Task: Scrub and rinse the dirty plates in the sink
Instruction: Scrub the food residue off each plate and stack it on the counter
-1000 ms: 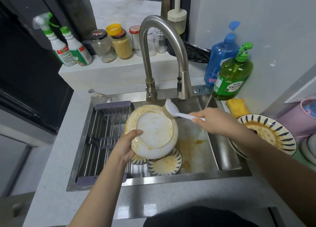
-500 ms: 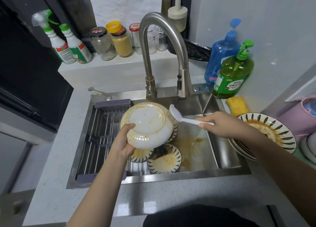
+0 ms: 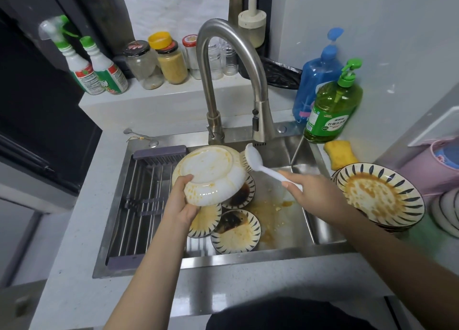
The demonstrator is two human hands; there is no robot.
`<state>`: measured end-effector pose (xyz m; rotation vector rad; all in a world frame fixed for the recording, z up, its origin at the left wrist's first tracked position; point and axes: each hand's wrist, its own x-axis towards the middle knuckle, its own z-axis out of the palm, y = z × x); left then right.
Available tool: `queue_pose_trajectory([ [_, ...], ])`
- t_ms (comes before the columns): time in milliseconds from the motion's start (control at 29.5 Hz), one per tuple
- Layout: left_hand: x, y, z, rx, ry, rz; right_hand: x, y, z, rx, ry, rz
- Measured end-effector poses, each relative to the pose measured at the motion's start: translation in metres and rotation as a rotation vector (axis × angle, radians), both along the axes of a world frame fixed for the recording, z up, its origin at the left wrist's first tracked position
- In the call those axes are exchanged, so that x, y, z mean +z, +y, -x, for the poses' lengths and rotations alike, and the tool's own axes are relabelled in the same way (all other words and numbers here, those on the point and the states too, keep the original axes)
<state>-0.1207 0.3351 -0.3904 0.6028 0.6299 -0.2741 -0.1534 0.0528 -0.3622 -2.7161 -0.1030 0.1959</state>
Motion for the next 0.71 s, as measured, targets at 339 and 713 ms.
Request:
queue_pose_trajectory([
  [339,-0.003,-0.004,-0.004,0.042,0.064,-0.038,0.0,0.015,0.01,0.101,-0.018,0.13],
  [713,-0.006,-0.004,-0.007,0.048,0.079,-0.059,0.002,0.023,0.014,0.148,0.06,0.09],
])
